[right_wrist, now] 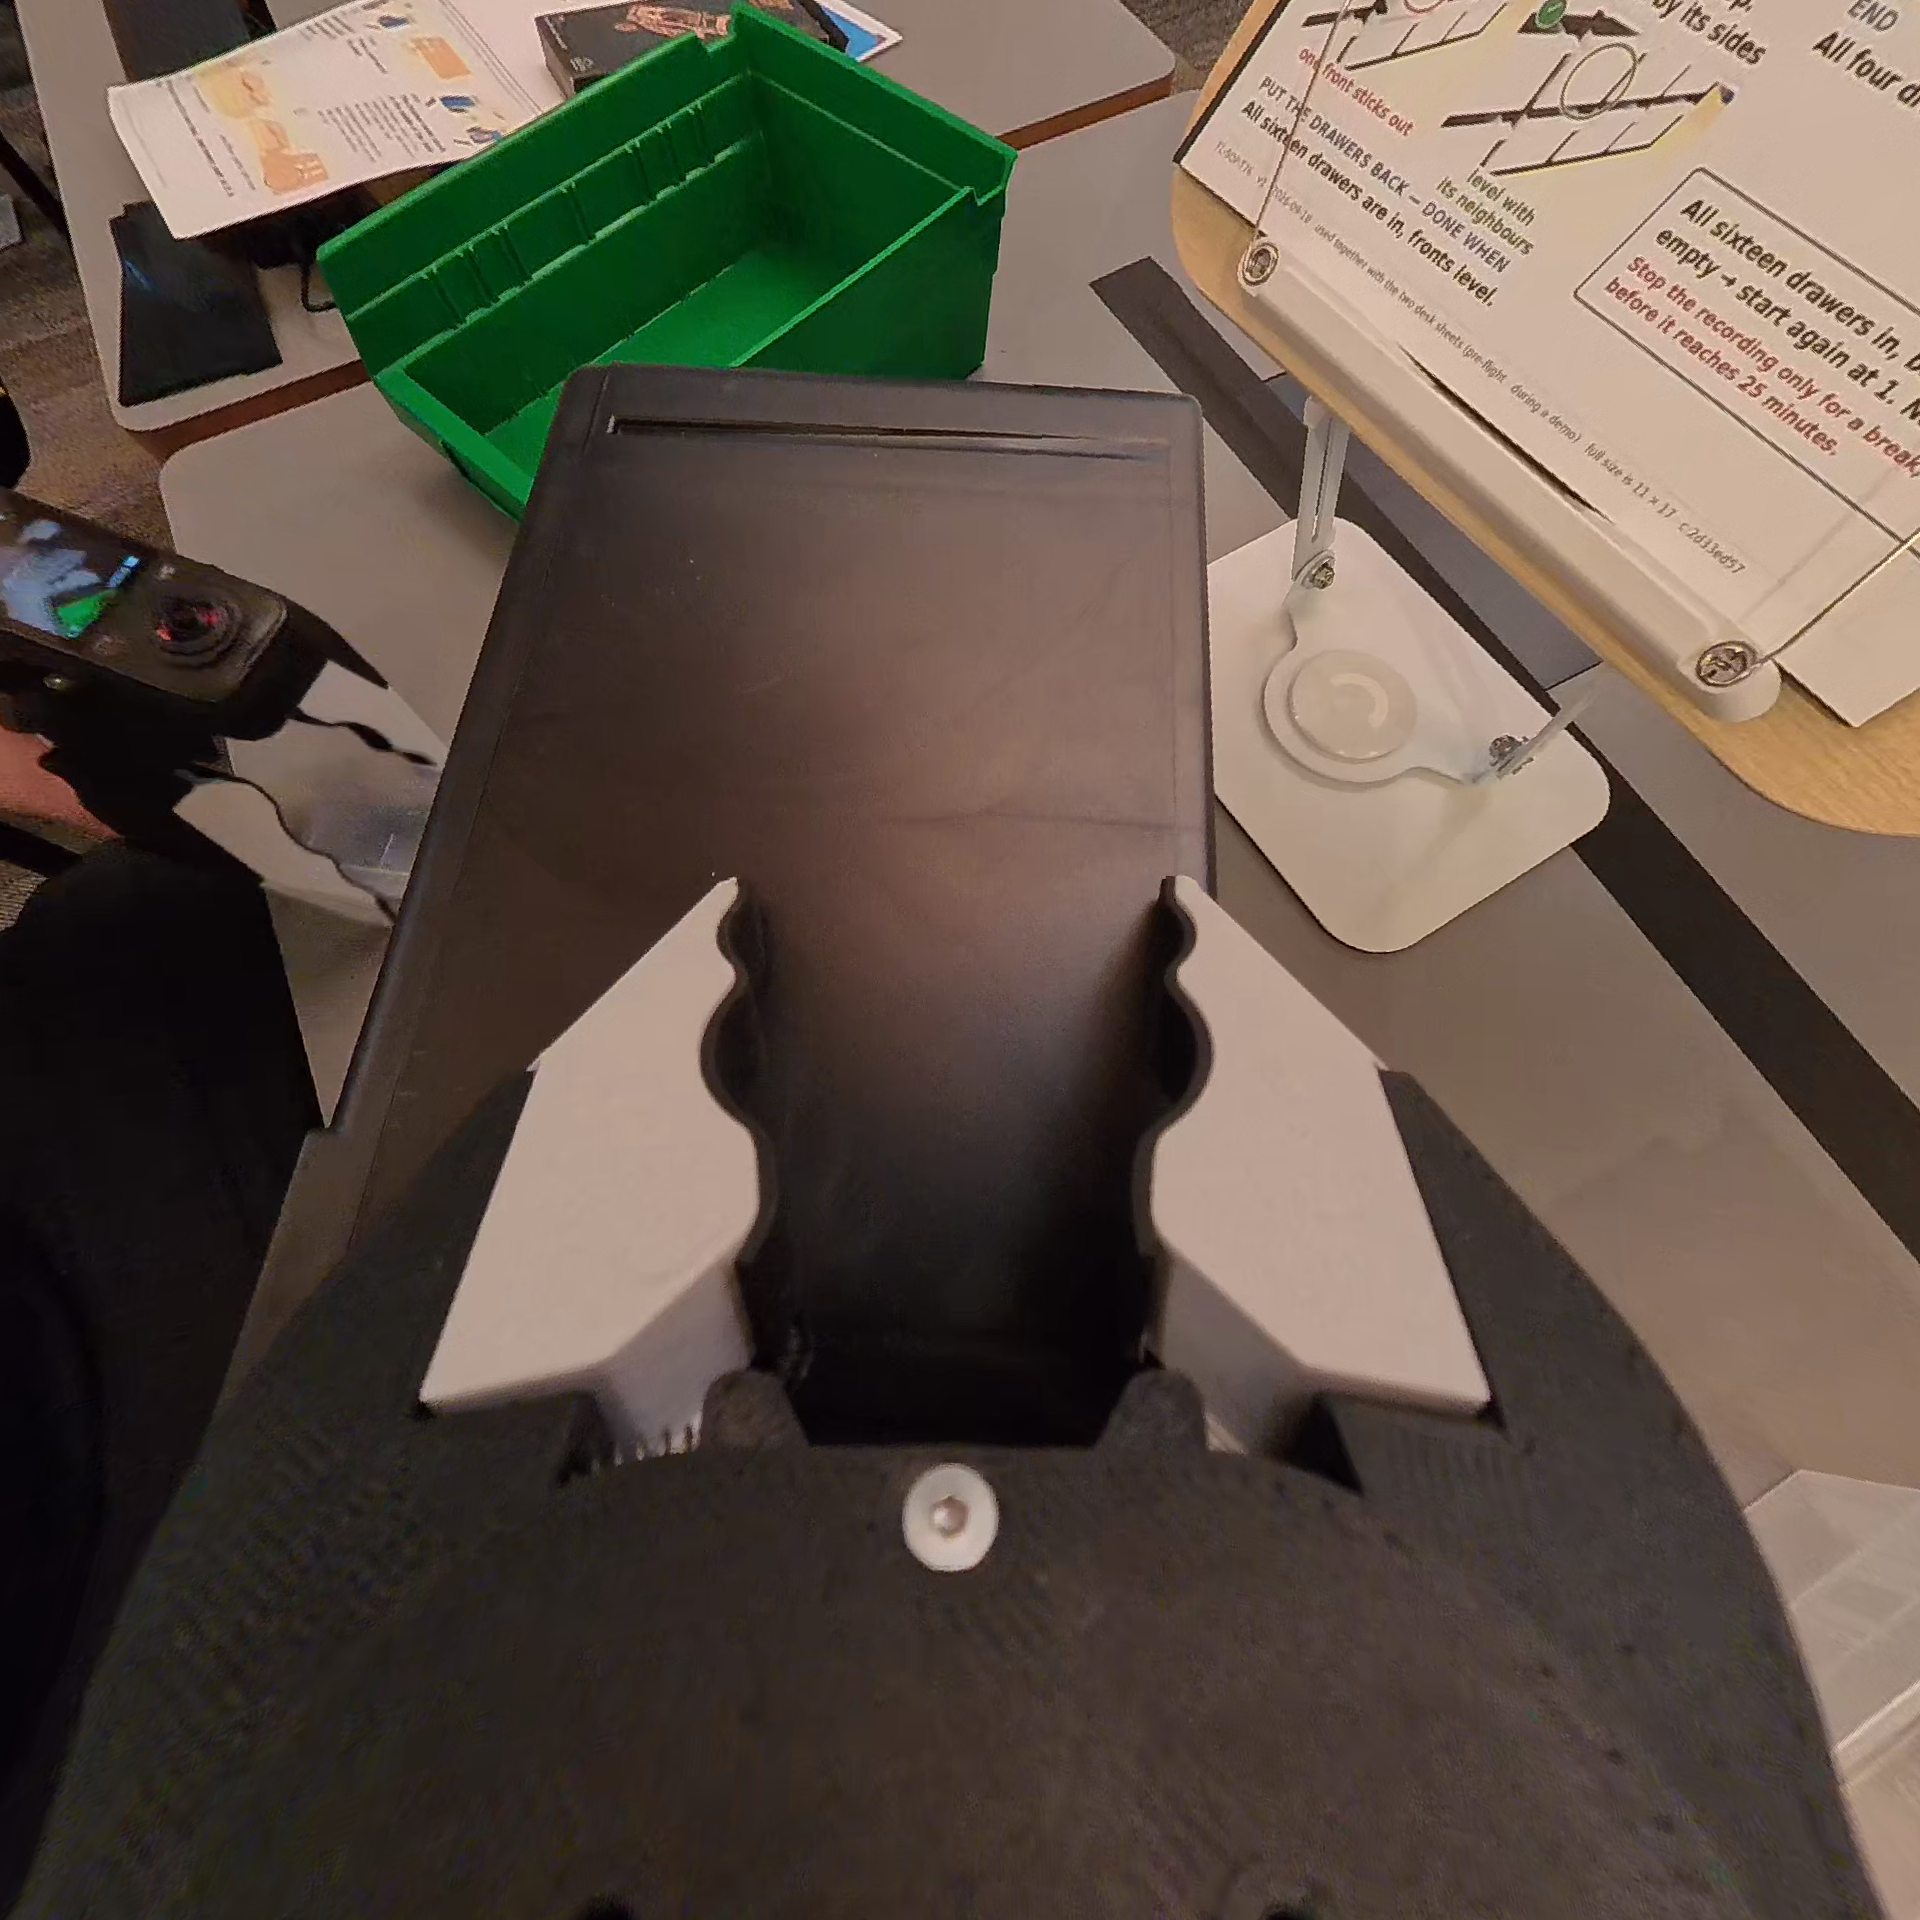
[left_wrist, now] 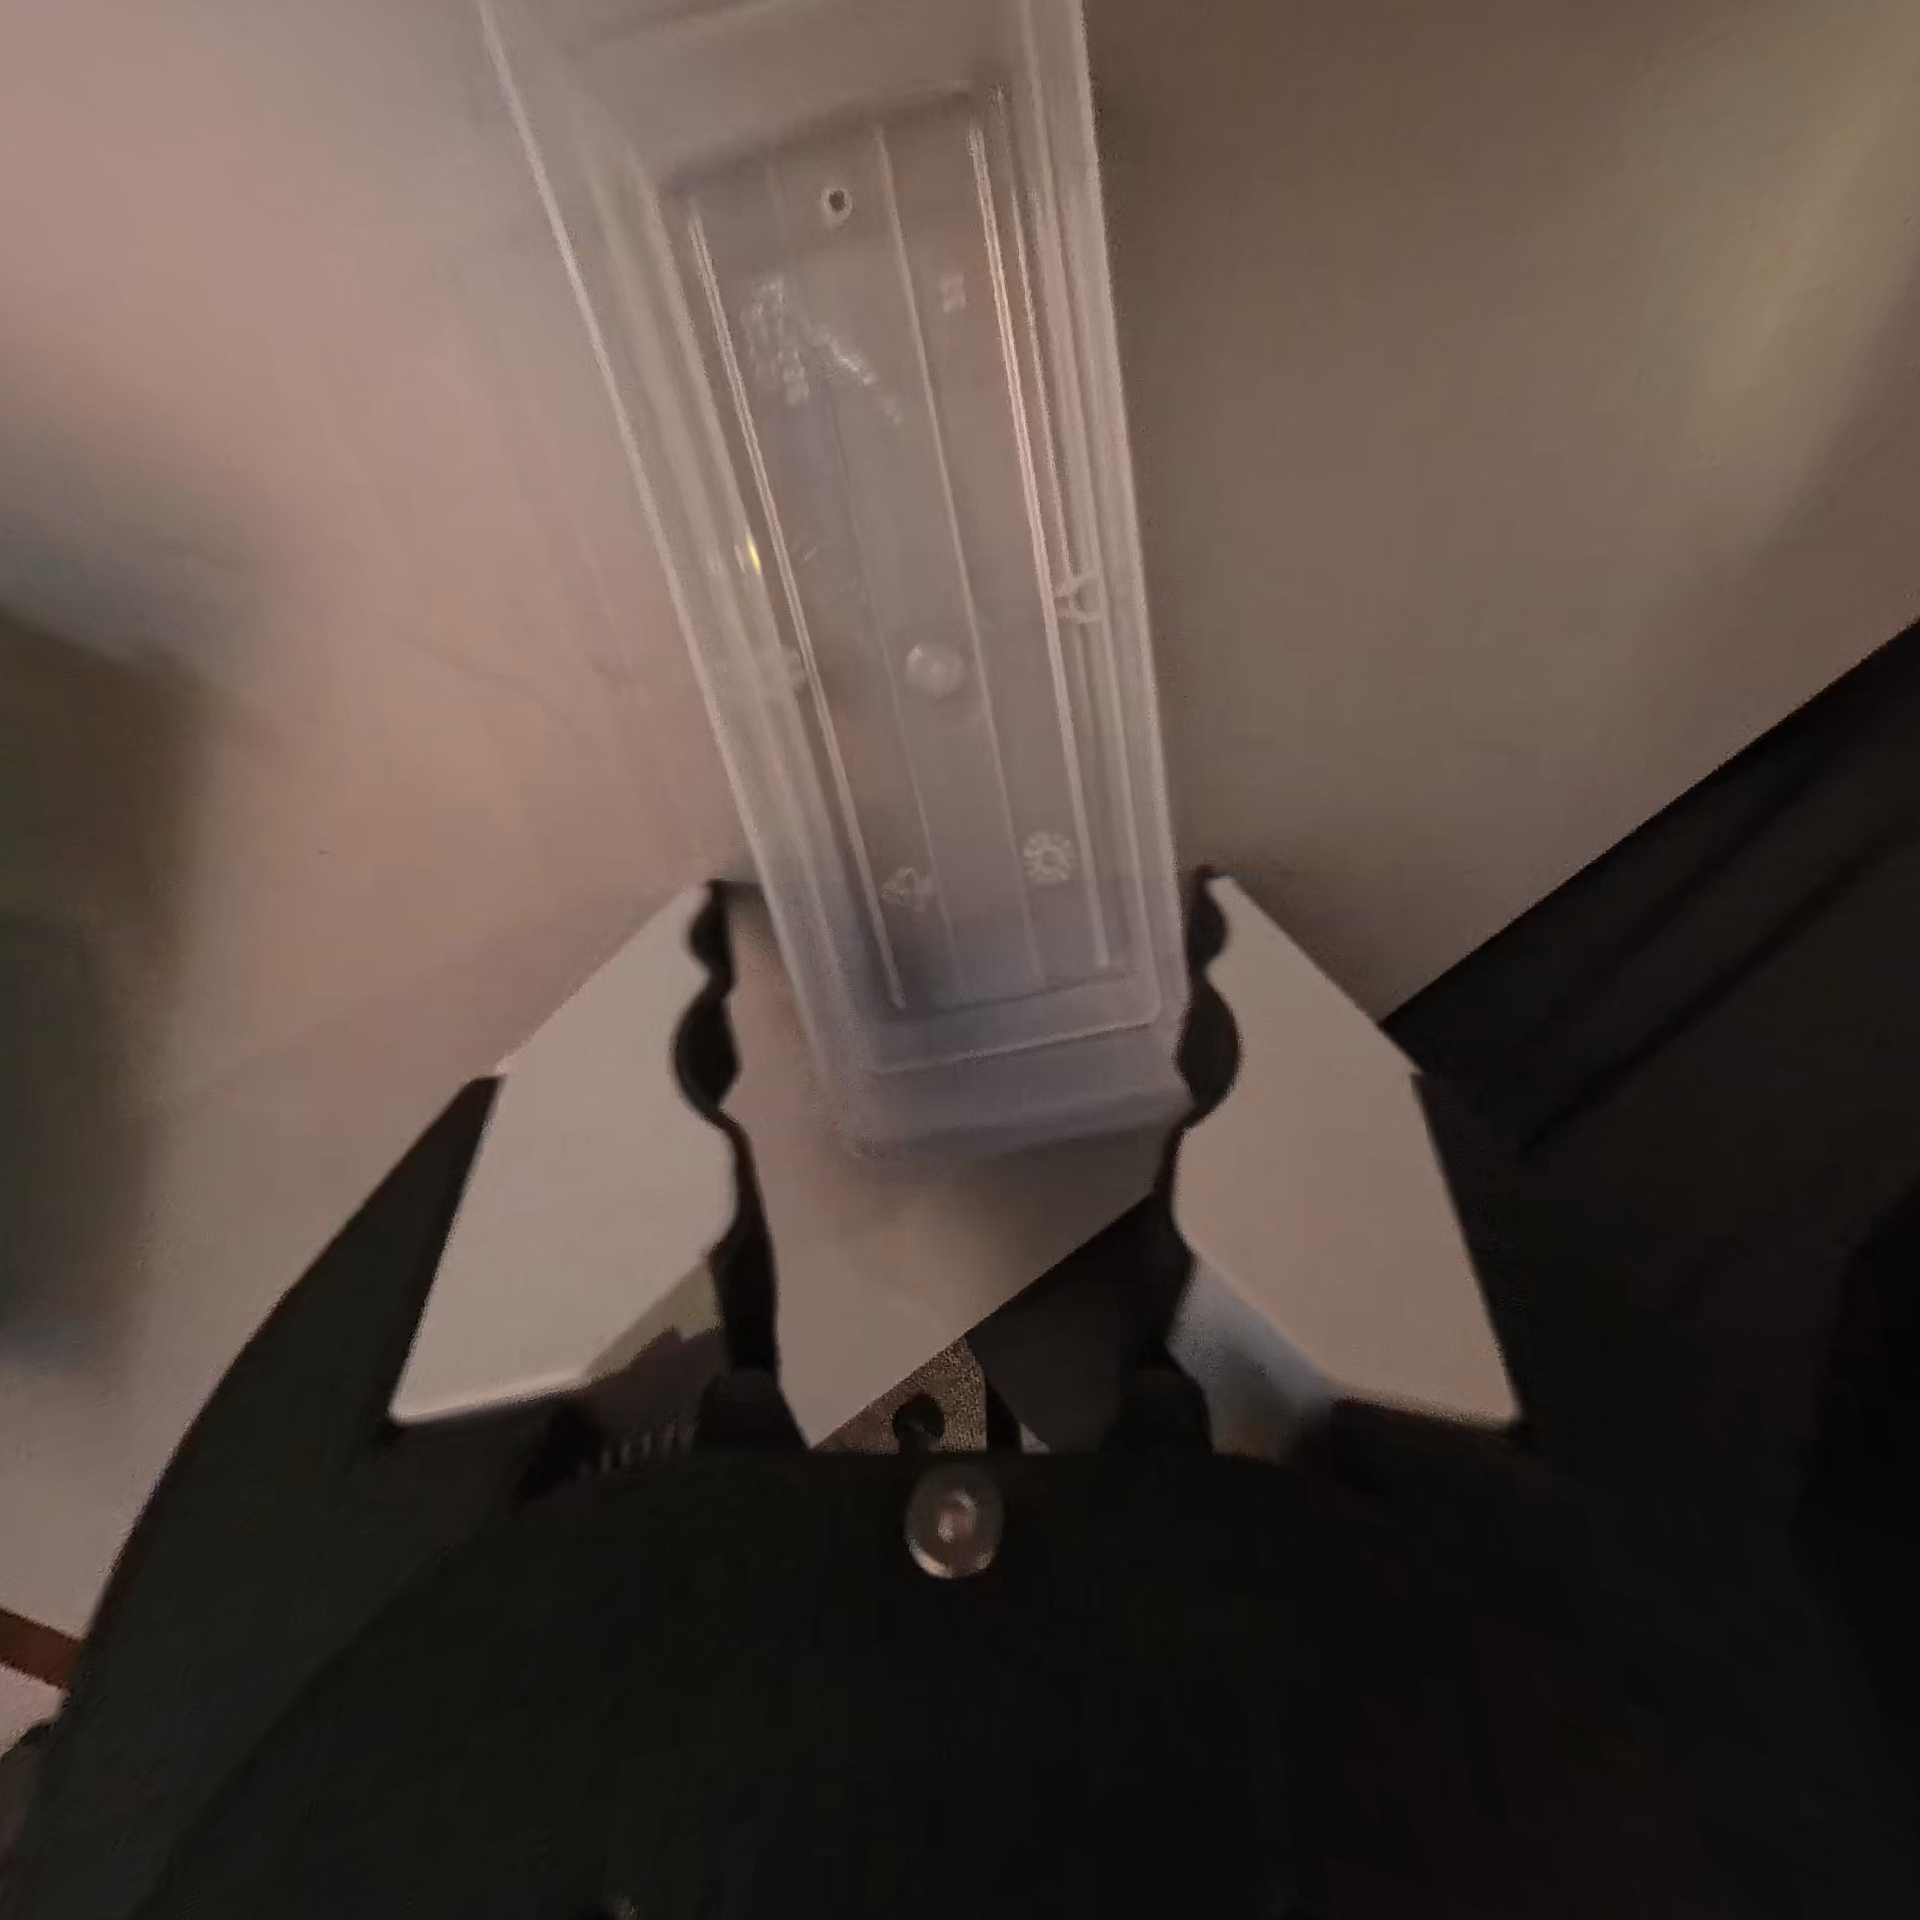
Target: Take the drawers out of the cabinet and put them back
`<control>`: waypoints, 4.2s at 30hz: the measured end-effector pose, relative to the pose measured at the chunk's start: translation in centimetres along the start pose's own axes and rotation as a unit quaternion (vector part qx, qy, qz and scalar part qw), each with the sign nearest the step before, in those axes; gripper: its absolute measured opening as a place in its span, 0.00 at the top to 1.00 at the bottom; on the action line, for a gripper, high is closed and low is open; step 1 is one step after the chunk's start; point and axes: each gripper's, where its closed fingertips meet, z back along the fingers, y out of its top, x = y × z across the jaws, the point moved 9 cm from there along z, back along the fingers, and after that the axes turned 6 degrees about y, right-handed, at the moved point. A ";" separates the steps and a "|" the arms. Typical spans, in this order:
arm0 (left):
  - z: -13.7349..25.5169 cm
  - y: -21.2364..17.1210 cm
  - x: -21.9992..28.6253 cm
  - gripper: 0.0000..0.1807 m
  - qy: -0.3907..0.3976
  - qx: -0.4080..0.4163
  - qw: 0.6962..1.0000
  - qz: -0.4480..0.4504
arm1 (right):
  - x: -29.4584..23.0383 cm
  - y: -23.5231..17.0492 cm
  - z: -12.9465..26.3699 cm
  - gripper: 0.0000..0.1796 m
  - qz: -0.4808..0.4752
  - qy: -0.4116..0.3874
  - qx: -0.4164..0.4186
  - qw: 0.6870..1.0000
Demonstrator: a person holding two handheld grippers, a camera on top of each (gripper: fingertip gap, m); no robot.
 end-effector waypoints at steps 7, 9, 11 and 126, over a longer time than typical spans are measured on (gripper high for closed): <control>1.7 1.3 0.3 0.65 -0.008 0.022 1.000 -0.018 | 0.0 0.0 0.0 0.58 0.002 0.002 0.002 1.000; 2.2 2.4 0.6 0.65 -0.016 0.019 0.999 -0.026 | 0.0 0.0 0.0 0.58 0.002 0.001 0.001 1.000; 2.5 3.7 0.8 0.65 -0.027 0.009 0.999 -0.038 | 0.0 0.0 0.0 0.58 0.002 0.001 0.001 1.000; -1.6 14.0 -4.1 0.26 -0.035 0.325 0.944 0.054 | 0.0 -0.2 0.3 0.59 0.010 0.007 0.027 1.000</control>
